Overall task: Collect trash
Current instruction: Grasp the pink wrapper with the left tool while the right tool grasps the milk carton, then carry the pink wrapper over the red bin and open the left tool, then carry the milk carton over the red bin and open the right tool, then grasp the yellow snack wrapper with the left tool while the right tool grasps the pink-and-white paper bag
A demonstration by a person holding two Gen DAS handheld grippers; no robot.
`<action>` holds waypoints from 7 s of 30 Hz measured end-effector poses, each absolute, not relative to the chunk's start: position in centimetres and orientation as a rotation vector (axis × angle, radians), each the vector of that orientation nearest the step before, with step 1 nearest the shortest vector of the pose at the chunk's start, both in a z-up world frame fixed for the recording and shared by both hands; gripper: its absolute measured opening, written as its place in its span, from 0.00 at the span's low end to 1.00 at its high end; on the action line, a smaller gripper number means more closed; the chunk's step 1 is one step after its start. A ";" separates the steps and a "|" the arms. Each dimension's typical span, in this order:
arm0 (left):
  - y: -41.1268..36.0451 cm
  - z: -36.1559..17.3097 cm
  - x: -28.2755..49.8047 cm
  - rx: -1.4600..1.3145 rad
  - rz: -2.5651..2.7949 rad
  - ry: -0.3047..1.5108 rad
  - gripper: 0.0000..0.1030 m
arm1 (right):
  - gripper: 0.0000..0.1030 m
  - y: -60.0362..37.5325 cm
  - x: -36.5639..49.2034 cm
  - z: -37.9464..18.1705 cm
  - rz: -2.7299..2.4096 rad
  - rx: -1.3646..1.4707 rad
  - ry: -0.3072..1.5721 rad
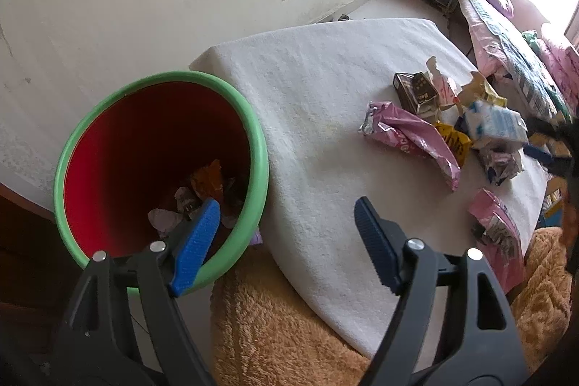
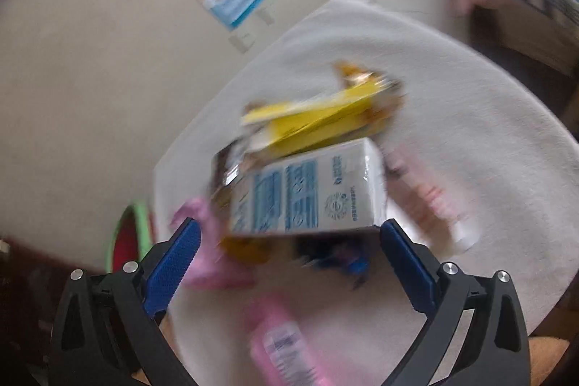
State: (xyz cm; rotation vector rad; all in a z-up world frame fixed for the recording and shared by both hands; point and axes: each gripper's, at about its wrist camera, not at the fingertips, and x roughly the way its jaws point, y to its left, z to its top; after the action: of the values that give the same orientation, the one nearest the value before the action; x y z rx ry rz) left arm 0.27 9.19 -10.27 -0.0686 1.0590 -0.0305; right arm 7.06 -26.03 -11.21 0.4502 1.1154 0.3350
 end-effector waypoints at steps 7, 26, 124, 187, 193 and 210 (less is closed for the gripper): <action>9.0 -10.6 0.5 -0.070 -0.041 1.070 0.72 | 0.93 -23.3 5.9 -9.0 0.258 0.188 1.079; 8.6 -10.6 0.9 -0.120 -0.074 1.093 0.72 | 0.62 -19.3 8.7 -12.0 0.380 -0.356 1.232; 10.6 -7.9 1.5 -0.179 -0.058 0.991 0.32 | 0.51 -8.0 3.0 -3.9 0.481 -0.060 1.003; 4.5 -10.0 2.2 -0.160 -0.185 1.104 0.51 | 0.77 -20.6 -1.1 -11.9 0.256 0.031 1.225; -3.1 -13.0 5.4 -0.087 -0.280 1.180 0.48 | 0.77 -23.3 -2.5 -12.6 0.209 0.129 1.225; -3.9 -14.4 5.9 -0.038 -0.288 1.215 0.30 | 0.77 -24.6 -2.2 -12.3 0.193 0.202 1.185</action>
State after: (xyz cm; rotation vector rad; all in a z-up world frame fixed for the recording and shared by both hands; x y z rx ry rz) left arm 5.95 -3.85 -14.43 -0.0384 1.2153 -0.2885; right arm -2.20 -24.63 -12.31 0.2017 1.1849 0.1929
